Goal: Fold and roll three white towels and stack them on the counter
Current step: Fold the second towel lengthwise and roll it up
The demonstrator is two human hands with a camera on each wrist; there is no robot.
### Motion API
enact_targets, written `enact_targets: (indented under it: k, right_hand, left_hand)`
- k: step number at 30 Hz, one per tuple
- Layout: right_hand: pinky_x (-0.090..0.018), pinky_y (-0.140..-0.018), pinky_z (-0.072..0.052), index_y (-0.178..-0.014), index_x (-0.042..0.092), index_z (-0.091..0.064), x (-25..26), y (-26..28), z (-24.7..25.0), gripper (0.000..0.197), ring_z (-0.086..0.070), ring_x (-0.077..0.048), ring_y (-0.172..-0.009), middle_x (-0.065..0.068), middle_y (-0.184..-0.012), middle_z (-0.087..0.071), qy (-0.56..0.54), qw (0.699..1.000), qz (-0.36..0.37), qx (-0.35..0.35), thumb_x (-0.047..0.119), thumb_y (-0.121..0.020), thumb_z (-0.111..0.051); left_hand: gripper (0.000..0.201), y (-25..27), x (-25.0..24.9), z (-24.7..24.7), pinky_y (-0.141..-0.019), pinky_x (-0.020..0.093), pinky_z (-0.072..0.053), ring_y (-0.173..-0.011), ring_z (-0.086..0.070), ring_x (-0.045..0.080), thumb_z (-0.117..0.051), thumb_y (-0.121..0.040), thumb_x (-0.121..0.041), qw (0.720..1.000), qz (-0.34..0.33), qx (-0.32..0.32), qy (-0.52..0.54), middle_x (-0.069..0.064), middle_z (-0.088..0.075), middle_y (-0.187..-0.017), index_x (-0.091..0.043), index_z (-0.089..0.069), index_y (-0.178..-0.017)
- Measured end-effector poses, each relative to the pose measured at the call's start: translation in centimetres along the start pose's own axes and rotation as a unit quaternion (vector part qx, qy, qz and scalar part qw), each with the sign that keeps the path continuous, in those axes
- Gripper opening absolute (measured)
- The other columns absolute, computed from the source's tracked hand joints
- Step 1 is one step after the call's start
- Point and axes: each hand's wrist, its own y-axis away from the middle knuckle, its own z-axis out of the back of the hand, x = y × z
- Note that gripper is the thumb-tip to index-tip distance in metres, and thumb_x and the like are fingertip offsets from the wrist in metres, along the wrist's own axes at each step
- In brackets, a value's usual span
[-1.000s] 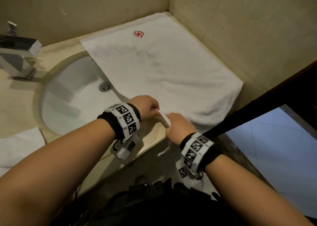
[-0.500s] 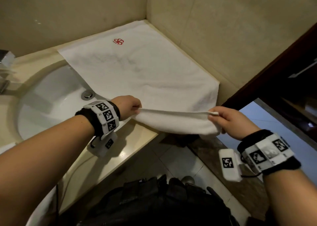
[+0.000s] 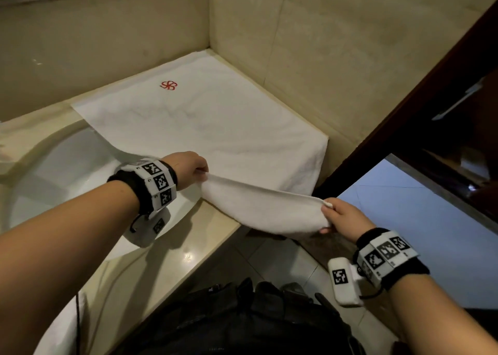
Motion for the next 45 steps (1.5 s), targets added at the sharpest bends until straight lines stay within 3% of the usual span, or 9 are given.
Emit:
enact_targets:
  k: [4,8,15,20,26,32,38,43,45]
  right_hand:
    - [-0.031,-0.069,-0.057,-0.102,0.008,-0.053,-0.3,-1.5,1.6,0.016,-0.058,-0.023,-0.082,-0.014,-0.098,-0.053,-0.025,0.996,0.012,-0.090,0.013,-0.096,-0.039]
    - [-0.043,-0.081,-0.054,-0.105,0.008,-0.055,0.0,-4.0,4.3,0.019,-0.056,-0.033,-0.099,-0.015,-0.104,-0.054,-0.070,0.979,0.016,-0.191,0.013,-0.096,-0.039]
    - [-0.038,-0.081,-0.048,-0.111,0.011,-0.054,1.1,-10.7,8.6,0.025,-0.057,-0.034,-0.095,-0.016,-0.103,-0.059,0.042,0.958,-0.010,-0.284,0.016,-0.095,-0.035]
    - [-0.035,-0.089,-0.042,-0.123,0.015,-0.049,2.5,-14.0,8.0,0.031,-0.052,-0.029,-0.110,-0.011,-0.125,-0.053,0.216,0.955,-0.027,-0.199,0.020,-0.094,-0.041]
    - [-0.024,-0.092,-0.033,-0.119,0.015,-0.055,11.3,-21.4,2.4,0.030,-0.053,-0.024,-0.110,-0.007,-0.120,-0.057,0.243,0.957,0.153,-0.033,0.020,-0.090,-0.050]
    - [-0.032,-0.082,-0.039,-0.125,0.024,-0.043,19.9,-27.4,-6.5,0.036,-0.048,-0.023,-0.110,-0.001,-0.121,-0.050,0.374,0.875,0.284,0.117,0.028,-0.089,-0.049]
    - [-0.031,-0.066,-0.035,-0.088,0.022,-0.050,22.9,-29.9,-8.2,0.012,-0.049,-0.021,-0.079,-0.003,-0.093,-0.056,0.449,0.840,0.271,0.140,0.028,-0.092,-0.041]
    - [-0.037,-0.086,-0.041,-0.123,0.019,-0.044,27.3,-29.0,-14.4,0.033,-0.052,-0.030,-0.106,-0.009,-0.118,-0.053,0.439,0.793,0.369,0.207,0.027,-0.090,-0.046]
    - [-0.038,-0.081,-0.042,-0.126,0.018,-0.040,29.3,-28.1,-17.4,0.036,-0.052,-0.032,-0.106,-0.011,-0.119,-0.052,0.435,0.770,0.412,0.220,0.027,-0.091,-0.045]
  left_hand:
    - [0.026,-3.2,-1.7,2.7,-0.084,0.029,-0.037,-0.105,-0.054,0.029,-0.052,-0.091,-0.025,0.999,-0.025,-0.037,0.001,0.011,-0.059,-0.112,-0.010,-0.062,-0.108]
    - [0.025,-8.3,-4.1,5.7,-0.086,0.033,-0.039,-0.105,-0.054,0.032,-0.053,-0.090,-0.023,0.995,-0.059,-0.080,0.002,0.015,-0.059,-0.112,-0.007,-0.062,-0.107]
    - [0.027,-19.0,-7.5,8.0,-0.090,0.038,-0.040,-0.108,-0.052,0.037,-0.050,-0.091,-0.018,0.994,-0.064,-0.093,-0.001,0.020,-0.056,-0.116,-0.004,-0.061,-0.111]
    - [0.027,-23.7,-6.0,5.9,-0.094,0.037,-0.039,-0.110,-0.051,0.035,-0.047,-0.092,-0.020,0.999,-0.032,-0.012,-0.015,0.016,-0.053,-0.120,-0.011,-0.058,-0.115]
    - [0.033,-23.2,1.0,5.1,-0.092,0.037,-0.040,-0.109,-0.048,0.030,-0.043,-0.090,-0.022,0.993,-0.071,-0.034,-0.090,0.007,-0.055,-0.121,-0.018,-0.052,-0.122]
    - [0.039,-19.1,7.7,6.1,-0.087,0.036,-0.037,-0.109,-0.049,0.028,-0.046,-0.086,-0.021,0.983,0.047,-0.027,-0.175,0.004,-0.053,-0.122,-0.018,-0.046,-0.125]
    - [0.043,-15.7,12.4,7.5,-0.089,0.034,-0.037,-0.112,-0.048,0.027,-0.044,-0.086,-0.010,0.976,0.140,-0.020,-0.165,0.004,-0.050,-0.126,-0.019,-0.043,-0.128]
    - [0.040,-13.0,16.1,9.5,-0.087,0.033,-0.039,-0.106,-0.055,0.025,-0.043,-0.085,-0.007,0.958,0.212,0.006,-0.191,0.002,-0.056,-0.118,-0.022,-0.049,-0.121]
    - [0.034,-12.1,17.2,10.7,-0.091,0.033,-0.036,-0.106,-0.056,0.023,-0.043,-0.087,-0.012,0.949,0.231,0.000,-0.214,-0.002,-0.060,-0.114,-0.025,-0.052,-0.118]
